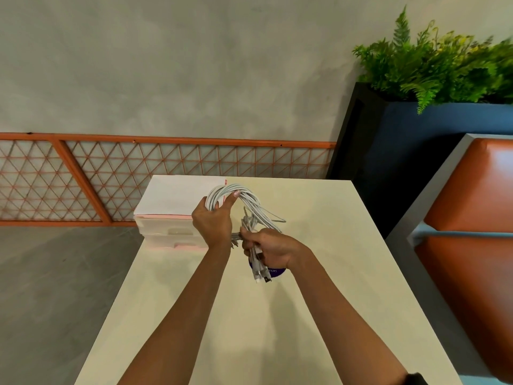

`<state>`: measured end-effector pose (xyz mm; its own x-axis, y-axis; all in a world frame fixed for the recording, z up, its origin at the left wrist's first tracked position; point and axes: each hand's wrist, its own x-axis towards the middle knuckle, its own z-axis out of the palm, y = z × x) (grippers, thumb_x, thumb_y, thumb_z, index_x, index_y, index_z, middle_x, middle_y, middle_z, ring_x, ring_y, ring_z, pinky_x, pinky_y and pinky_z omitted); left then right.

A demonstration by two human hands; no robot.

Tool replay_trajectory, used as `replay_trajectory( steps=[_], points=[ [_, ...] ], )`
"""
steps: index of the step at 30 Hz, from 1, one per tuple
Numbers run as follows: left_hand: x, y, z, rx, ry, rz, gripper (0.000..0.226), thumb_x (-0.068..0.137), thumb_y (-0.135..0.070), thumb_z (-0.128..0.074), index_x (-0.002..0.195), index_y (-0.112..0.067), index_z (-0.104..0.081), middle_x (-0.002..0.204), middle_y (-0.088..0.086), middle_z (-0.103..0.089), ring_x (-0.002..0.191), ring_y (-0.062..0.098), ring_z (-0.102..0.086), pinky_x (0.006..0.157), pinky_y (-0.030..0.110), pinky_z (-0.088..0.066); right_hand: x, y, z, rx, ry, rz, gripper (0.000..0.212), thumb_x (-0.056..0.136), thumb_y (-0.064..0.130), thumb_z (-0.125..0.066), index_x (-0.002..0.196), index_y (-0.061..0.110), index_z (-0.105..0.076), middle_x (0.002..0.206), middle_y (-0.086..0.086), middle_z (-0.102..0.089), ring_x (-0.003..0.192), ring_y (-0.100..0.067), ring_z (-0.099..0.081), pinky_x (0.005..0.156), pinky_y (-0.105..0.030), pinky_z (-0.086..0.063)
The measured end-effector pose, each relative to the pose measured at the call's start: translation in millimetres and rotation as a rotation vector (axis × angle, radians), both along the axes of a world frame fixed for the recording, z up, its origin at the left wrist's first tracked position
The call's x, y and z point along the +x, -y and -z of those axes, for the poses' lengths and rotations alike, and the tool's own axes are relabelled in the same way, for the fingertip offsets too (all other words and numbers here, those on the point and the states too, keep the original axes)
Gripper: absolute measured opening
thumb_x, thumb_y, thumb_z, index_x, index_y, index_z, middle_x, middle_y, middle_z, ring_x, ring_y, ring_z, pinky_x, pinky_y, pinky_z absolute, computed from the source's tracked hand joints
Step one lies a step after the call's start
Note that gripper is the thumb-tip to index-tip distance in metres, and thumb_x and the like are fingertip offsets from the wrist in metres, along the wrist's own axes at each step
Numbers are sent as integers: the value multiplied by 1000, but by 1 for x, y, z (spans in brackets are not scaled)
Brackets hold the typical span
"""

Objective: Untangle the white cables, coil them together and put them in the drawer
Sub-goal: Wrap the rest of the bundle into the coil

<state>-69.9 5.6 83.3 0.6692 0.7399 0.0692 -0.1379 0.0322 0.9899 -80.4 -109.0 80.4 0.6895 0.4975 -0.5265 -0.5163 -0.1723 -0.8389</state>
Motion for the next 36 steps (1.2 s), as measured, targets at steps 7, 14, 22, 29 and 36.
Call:
replay_trajectory(
  steps=[7, 14, 22, 29, 36],
  points=[
    [-1, -10, 21, 238, -91, -20, 39, 67, -39, -84, 73, -7, -63, 63, 8, -61, 55, 22, -47, 54, 35, -46, -6, -3, -39, -783, 673, -167, 44, 95, 43, -44, 86, 9, -70, 70, 4, -63, 75, -19, -59, 74, -32, -47],
    [-3, -22, 22, 234, -157, -38, 34, 70, -30, -83, 71, -5, -61, 63, 8, -58, 53, 19, -38, 57, 28, -36, -10, 9, -58, -406, 877, 8, 43, 101, 37, -38, 72, 12, -57, 52, 7, -40, 42, -2, -37, 53, -18, -31],
    [-13, -33, 32, 173, -324, -8, 40, 78, -33, -77, 85, 5, -68, 81, 20, -68, 58, 18, -44, 57, 23, -33, -12, 13, -62, 46, 879, 297, 42, 102, 33, -38, 67, 13, -49, 60, 9, -45, 62, -9, -39, 65, -16, -36],
    [-12, -62, 34, -100, -304, -130, 40, 68, -30, -85, 67, -5, -53, 86, 7, -65, 83, 18, -50, 72, 28, -41, -9, 38, -56, 377, 609, 593, 40, 80, 32, -56, 44, 17, -45, 41, 3, -35, 42, -12, -33, 46, -28, -26],
    [2, -82, 7, -120, -358, -148, 80, 73, -58, -72, 127, -2, -52, 127, 20, -57, 117, 36, -55, 97, 45, -44, -1, 76, 8, 299, 407, 739, 30, 71, 34, -52, 51, 11, -49, 44, 1, -38, 39, -13, -31, 45, -29, -26]
  ],
)
